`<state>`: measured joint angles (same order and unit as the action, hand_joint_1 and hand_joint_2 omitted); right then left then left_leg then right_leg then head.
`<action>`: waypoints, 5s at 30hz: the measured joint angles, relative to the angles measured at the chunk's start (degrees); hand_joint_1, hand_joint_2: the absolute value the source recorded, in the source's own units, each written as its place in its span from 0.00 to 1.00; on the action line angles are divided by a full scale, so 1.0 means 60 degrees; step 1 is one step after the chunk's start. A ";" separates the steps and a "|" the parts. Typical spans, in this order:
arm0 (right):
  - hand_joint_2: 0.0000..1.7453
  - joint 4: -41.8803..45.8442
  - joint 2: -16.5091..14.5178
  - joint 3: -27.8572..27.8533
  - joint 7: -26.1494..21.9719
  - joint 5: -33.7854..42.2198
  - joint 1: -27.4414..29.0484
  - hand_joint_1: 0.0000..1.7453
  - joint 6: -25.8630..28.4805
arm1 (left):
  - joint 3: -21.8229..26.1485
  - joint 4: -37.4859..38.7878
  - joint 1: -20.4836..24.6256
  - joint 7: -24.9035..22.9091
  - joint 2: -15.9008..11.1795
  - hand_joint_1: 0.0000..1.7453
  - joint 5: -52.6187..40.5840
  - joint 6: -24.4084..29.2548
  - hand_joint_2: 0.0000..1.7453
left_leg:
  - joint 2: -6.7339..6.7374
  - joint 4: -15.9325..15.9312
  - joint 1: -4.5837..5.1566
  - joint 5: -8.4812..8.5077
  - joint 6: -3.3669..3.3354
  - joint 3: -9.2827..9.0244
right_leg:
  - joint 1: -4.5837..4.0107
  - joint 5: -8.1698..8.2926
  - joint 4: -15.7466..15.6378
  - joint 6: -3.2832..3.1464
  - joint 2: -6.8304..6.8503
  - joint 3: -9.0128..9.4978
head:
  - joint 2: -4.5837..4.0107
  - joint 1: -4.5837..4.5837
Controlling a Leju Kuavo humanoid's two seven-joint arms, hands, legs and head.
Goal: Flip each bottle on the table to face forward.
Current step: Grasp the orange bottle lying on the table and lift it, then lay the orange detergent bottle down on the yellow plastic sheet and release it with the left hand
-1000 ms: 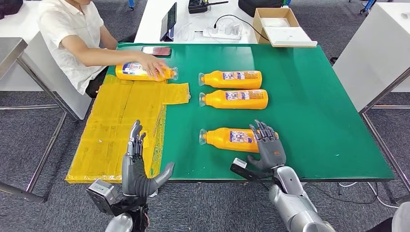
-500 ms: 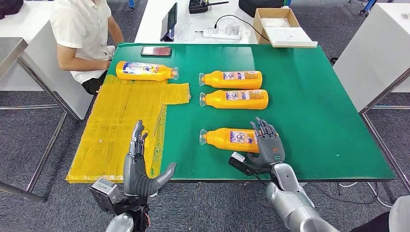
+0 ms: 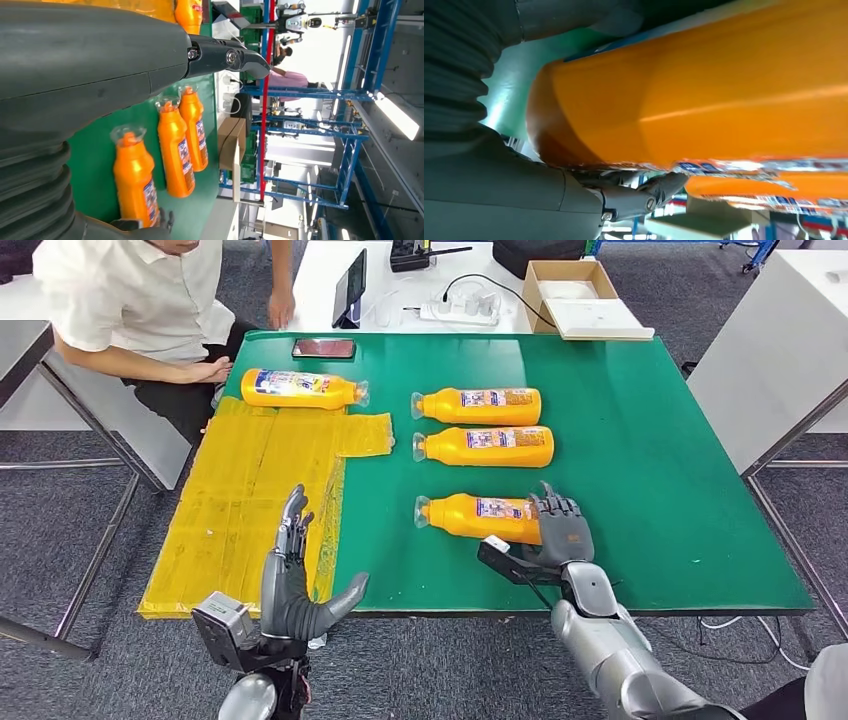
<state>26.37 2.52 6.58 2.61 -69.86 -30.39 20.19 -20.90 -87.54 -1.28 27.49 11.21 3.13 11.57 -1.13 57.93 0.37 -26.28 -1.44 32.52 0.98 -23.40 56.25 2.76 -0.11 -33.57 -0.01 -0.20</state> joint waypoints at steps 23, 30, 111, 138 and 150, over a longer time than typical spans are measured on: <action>1.00 -0.0125 0.0083 -0.0340 -0.1333 0.1385 -0.0345 1.00 -0.1465 | 0.0007 0.0259 0.0203 -0.0160 -0.0011 0.00 0.0042 -0.0149 1.00 | 0.0041 0.0000 -0.0003 -0.0004 0.0001 -0.0061 | -0.0004 0.0000 -0.0001 0.0000 -0.0039 0.0054 | 0.0001 -0.0004; 1.00 -0.0117 0.0054 -0.0673 -0.3339 0.3041 -0.0152 1.00 -0.1625 | 0.0007 0.0266 0.0220 -0.0167 -0.0114 0.00 0.0113 -0.0170 1.00 | 0.0050 -0.0001 -0.0004 -0.0007 0.0001 -0.0065 | -0.0005 0.0001 0.0000 -0.0001 -0.0051 0.0059 | -0.0001 -0.0002; 0.00 0.5681 -0.2341 0.4289 -0.6146 0.9334 0.3860 0.00 -0.1568 | 0.0557 0.1330 0.0330 -0.1974 -0.0550 1.00 0.5349 -0.1709 1.00 | 0.0043 -0.0003 -0.0016 0.0003 0.0010 0.0098 | -0.0012 0.0000 0.0013 -0.0005 -0.0047 -0.0105 | -0.0002 0.0000; 0.00 1.0876 -0.2126 0.0724 -0.6799 0.9950 0.6116 0.00 0.1014 | 0.2158 0.1976 0.2078 -0.4014 -0.1392 1.00 -0.9550 0.2873 1.00 | 0.0027 -0.0003 -0.0013 0.0005 0.0008 0.0102 | -0.0007 0.0002 0.0011 -0.0004 -0.0041 -0.0104 | -0.0001 -0.0004; 0.00 1.0142 -0.2525 0.0534 -0.6799 1.0183 0.5690 0.00 0.0122 | 0.1013 0.7833 0.5655 -0.5341 -0.1579 1.00 -1.1520 -0.0014 1.00 | 0.0032 -0.0003 -0.0013 0.0014 0.0015 0.0100 | -0.0006 0.0008 0.0021 0.0002 -0.0044 -0.0097 | -0.0001 -0.0002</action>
<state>87.22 -12.63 9.78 -38.18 -8.76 3.75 20.92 -14.82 -40.54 32.65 -4.56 1.74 -66.00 11.49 -0.94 57.91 0.29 -26.20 -1.35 33.12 0.94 -23.35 56.38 2.78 -0.37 -34.16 -0.01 -0.21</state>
